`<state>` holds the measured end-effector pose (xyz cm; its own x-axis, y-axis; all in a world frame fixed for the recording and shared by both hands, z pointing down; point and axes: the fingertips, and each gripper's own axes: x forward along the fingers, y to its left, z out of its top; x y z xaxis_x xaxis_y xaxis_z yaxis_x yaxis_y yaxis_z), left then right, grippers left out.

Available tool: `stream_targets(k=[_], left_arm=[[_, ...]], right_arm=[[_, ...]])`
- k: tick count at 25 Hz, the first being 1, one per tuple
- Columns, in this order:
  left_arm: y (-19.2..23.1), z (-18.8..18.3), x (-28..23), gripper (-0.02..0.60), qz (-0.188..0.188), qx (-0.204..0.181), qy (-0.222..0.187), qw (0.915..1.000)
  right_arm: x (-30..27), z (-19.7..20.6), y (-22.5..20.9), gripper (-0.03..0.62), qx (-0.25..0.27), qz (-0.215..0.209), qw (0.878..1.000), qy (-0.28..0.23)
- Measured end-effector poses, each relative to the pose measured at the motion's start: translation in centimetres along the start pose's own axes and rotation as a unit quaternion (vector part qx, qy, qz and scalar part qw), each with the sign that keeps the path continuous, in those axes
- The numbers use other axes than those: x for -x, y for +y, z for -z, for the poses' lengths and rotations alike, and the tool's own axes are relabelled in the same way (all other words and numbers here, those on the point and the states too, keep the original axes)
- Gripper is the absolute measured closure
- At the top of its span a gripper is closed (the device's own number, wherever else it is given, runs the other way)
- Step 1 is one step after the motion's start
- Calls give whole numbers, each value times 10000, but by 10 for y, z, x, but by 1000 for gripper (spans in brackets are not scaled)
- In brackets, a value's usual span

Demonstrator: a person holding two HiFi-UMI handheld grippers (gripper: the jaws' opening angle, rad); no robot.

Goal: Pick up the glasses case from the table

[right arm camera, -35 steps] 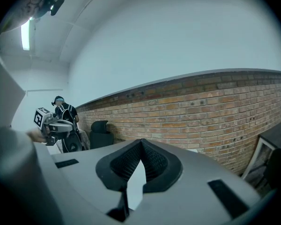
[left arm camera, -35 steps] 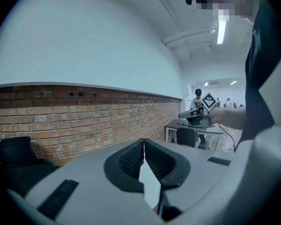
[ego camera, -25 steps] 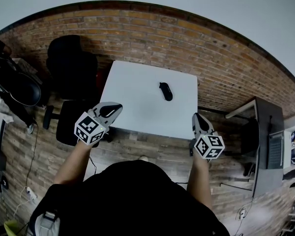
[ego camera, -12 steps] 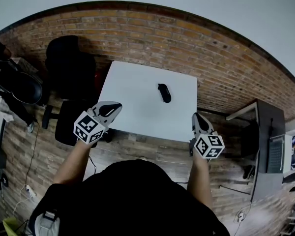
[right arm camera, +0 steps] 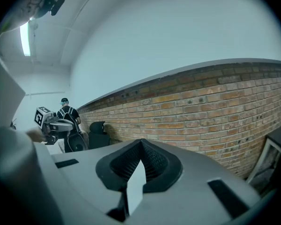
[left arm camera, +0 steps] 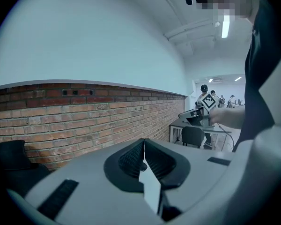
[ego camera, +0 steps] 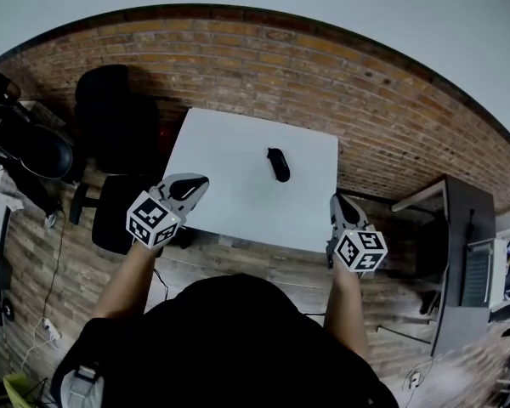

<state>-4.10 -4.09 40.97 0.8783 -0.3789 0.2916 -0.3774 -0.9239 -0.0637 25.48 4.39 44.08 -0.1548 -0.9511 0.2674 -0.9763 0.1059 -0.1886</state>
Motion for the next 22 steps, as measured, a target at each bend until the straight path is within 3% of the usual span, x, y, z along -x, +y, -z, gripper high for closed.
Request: stream_targets(k=[11, 22], left_arm=[[-10, -9, -13, 569, -151, -111, 161, 9997], [-13, -18, -9, 569, -211, -114, 27, 9997]], right_arm=[[-3, 5, -23, 579, -145, -143, 9998, -15], [27, -1, -37, 579, -120, 107, 9998, -106]])
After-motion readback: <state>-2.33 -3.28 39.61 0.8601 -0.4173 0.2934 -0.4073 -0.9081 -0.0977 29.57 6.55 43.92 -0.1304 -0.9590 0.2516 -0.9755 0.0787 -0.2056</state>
